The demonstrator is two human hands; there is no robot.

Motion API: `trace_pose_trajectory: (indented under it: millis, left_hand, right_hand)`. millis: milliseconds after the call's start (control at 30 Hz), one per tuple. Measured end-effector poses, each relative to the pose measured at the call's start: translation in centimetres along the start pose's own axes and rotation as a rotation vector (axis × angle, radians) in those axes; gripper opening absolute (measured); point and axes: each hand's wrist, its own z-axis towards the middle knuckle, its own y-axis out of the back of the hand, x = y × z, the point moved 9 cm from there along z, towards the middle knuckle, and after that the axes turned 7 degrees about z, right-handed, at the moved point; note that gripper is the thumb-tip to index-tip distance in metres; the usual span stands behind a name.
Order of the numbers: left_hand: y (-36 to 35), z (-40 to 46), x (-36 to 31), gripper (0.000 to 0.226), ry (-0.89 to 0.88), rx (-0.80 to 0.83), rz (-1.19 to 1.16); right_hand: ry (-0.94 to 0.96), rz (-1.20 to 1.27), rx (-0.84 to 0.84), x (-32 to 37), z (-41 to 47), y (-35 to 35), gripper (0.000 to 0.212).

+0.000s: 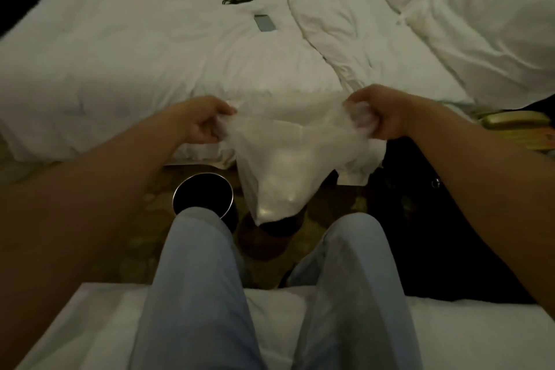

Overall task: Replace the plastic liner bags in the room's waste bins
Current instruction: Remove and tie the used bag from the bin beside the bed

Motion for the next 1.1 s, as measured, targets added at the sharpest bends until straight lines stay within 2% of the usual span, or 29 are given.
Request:
trace_pose_trajectory:
  millis: [33, 100, 200, 300, 400, 467, 567, 667, 733, 800, 867, 1000, 1100]
  left_hand:
    - [0.0, -1.6, -0.6, 0.016, -0.022, 0.004, -0.024]
    - [0.2, -4.3, -1.4, 0.016, -0.05, 0.009, -0.062]
    - [1.0, -6.1, -1.8, 0.014, -0.077, 0.003, -0.032]
    - [3.0, -6.3, -1.6, 0.006, -0.09, -0.089, 0.157]
    - [5.5, -7.5, -2.1, 0.005, -0.115, -0.282, 0.465]
    - [6.5, -7.9, -2.4, 0.019, -0.142, -0.346, 0.587]
    - [7.5, -8.2, -1.9, 0.029, -0.092, -0.379, 0.65]
    - [7.4, -8.7, -0.9, 0.026, 0.009, -0.35, 0.627]
    - [6.7, -8.9, -0.3, 0.027, 0.061, -0.236, 0.544]
    - [5.7, -8.6, 0.3, 0.03, 0.085, -0.071, 0.246]
    - [5.3, -8.4, 0.4, 0.029, 0.061, -0.008, -0.058]
    - [5.6, -7.8, 0.3, 0.022, -0.011, -0.069, -0.391]
    - [6.1, -7.9, -0.6, 0.023, -0.055, -0.179, -0.362]
  right_hand:
    - [-0.012, 0.054, 0.051, 0.0, -1.0, -0.2, 0.029]
    - [0.009, 0.115, 0.111, 0.4, -2.9, -0.5, 0.033]
    - [0.054, 0.063, 0.022, 0.5, -4.2, 0.4, 0.019]
    - [0.085, -0.18, -0.137, 0.8, -5.3, 1.6, 0.011]
    - [0.154, -0.446, -0.304, 1.8, -6.9, 3.0, 0.021]
    - [0.167, -0.525, -0.344, 1.8, -7.4, 3.6, 0.032]
    - [0.116, -0.591, -0.396, 1.5, -7.3, 4.6, 0.037]
    - [0.062, -0.565, -0.421, 1.0, -7.0, 5.3, 0.03]
    - [0.035, -0.453, -0.385, 0.5, -6.5, 5.4, 0.03]
    - [0.028, -0.306, -0.327, 0.0, -6.3, 5.3, 0.033]
    - [0.032, -0.198, -0.293, -0.3, -6.3, 5.2, 0.032]
    - [0.088, -0.183, -0.367, -0.3, -6.8, 6.0, 0.02]
    - [0.175, -0.405, -0.532, 1.2, -7.6, 7.1, 0.014]
